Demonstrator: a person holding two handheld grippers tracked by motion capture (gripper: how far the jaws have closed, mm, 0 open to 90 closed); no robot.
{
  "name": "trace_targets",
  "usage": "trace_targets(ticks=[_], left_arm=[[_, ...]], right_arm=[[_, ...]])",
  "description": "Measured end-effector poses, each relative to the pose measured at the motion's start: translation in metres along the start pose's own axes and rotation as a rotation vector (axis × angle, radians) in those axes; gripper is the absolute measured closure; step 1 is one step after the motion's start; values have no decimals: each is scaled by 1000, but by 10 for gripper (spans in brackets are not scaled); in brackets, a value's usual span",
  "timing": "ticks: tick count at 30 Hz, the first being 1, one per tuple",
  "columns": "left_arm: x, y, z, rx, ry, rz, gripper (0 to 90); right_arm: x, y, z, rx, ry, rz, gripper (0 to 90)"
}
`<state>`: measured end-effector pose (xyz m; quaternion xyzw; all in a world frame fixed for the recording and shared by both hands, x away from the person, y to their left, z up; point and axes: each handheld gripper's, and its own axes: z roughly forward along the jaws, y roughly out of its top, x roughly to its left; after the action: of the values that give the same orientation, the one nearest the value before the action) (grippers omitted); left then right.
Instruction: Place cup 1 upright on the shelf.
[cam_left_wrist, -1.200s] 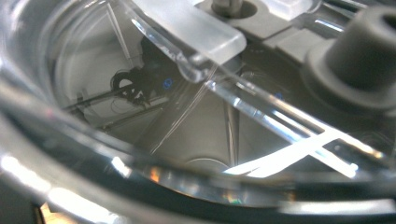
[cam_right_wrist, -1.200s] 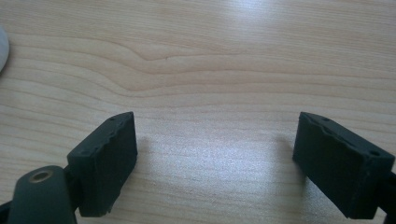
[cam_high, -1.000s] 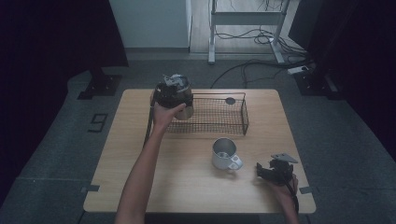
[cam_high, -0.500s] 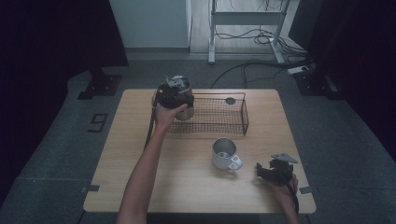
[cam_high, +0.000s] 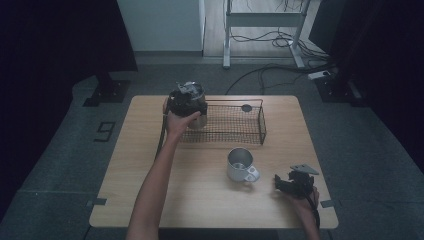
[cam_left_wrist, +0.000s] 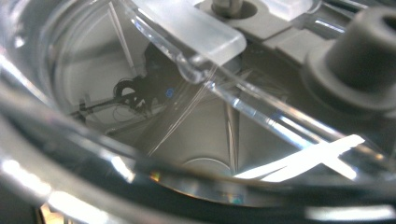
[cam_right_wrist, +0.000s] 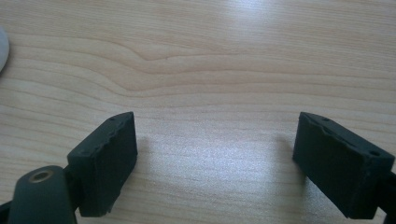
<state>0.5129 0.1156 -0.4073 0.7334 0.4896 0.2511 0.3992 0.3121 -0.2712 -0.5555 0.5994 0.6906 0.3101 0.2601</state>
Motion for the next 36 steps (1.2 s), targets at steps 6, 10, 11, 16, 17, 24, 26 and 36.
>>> trace_targets(ticks=[6, 10, 11, 16, 17, 24, 26, 36], left_arm=[[2, -4, 4, 12, 5, -1, 40], [4, -10, 10, 22, 8, -3, 40], [5, -12, 12, 27, 9, -4, 40], [8, -17, 17, 37, 17, -19, 41], [8, -18, 17, 38, 22, -20, 41], [10, -23, 24, 49, 25, -30, 40], [10, -25, 25, 50, 24, -29, 40], [9, -31, 32, 63, 27, -30, 40]], right_arm=[[0, 0, 0, 0, 0, 0, 133], [0, 0, 0, 0, -1, -1, 134], [0, 0, 0, 0, -1, -1, 134], [0, 0, 0, 0, -1, -1, 134], [0, 0, 0, 0, -1, -1, 134], [0, 0, 0, 0, -1, -1, 134], [0, 0, 0, 0, -1, -1, 134], [0, 0, 0, 0, -1, -1, 134]])
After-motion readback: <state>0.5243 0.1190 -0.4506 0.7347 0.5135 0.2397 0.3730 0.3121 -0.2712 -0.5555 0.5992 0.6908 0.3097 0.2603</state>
